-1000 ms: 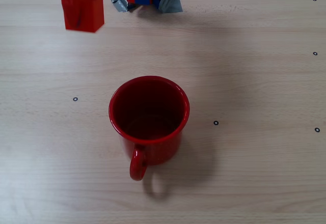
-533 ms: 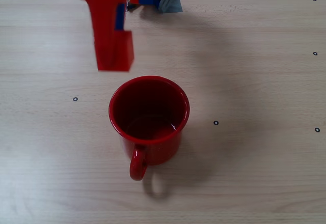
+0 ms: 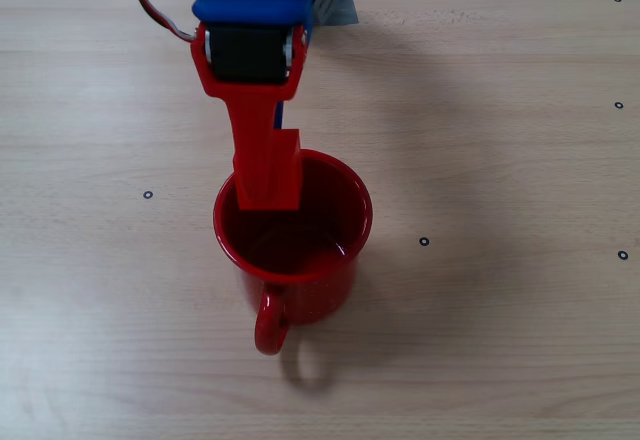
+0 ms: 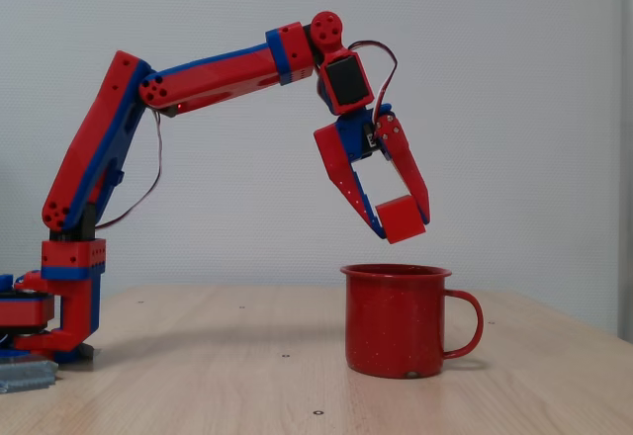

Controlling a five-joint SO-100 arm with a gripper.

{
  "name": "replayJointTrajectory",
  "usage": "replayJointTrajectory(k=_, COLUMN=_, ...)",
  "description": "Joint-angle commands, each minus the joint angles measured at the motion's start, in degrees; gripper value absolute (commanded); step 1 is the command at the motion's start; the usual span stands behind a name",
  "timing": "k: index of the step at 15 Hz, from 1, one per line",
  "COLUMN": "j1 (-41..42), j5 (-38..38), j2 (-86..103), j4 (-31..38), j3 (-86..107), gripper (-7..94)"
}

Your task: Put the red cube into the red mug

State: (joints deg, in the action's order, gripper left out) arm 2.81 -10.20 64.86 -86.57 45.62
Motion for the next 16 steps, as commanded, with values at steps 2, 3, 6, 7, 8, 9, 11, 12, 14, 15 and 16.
replayJointTrajectory(k=2, j1=1.85, j5=-0.35, j2=4.13, j4=1.23, j3=1.23, gripper=0)
replayJointTrajectory(k=3, j1=1.85, j5=-0.09, j2=5.10, j4=2.72, j3=4.31, gripper=0)
replayJointTrajectory(k=6, j1=2.72, j5=-0.35, j2=6.15, j4=6.33, j3=10.37, gripper=0)
replayJointTrajectory(k=7, j1=2.81, j5=-0.44, j2=6.42, j4=6.42, j3=10.81, gripper=0)
replayJointTrajectory(k=8, j1=2.81, j5=-0.44, j2=6.59, j4=6.59, j3=11.07, gripper=0)
replayJointTrajectory(k=9, j1=2.81, j5=-0.26, j2=6.77, j4=6.59, j3=11.43, gripper=0)
replayJointTrajectory(k=11, j1=2.64, j5=-0.26, j2=7.29, j4=7.38, j3=12.22, gripper=0)
replayJointTrajectory(k=12, j1=2.64, j5=0.26, j2=7.65, j4=7.29, j3=12.57, gripper=1)
replayJointTrajectory(k=14, j1=2.72, j5=0.79, j2=8.26, j4=6.24, j3=13.01, gripper=17)
replayJointTrajectory(k=15, j1=2.72, j5=0.79, j2=8.79, j4=6.15, j3=13.80, gripper=24)
replayJointTrajectory(k=16, j1=2.55, j5=0.62, j2=9.40, j4=6.24, j3=14.41, gripper=31)
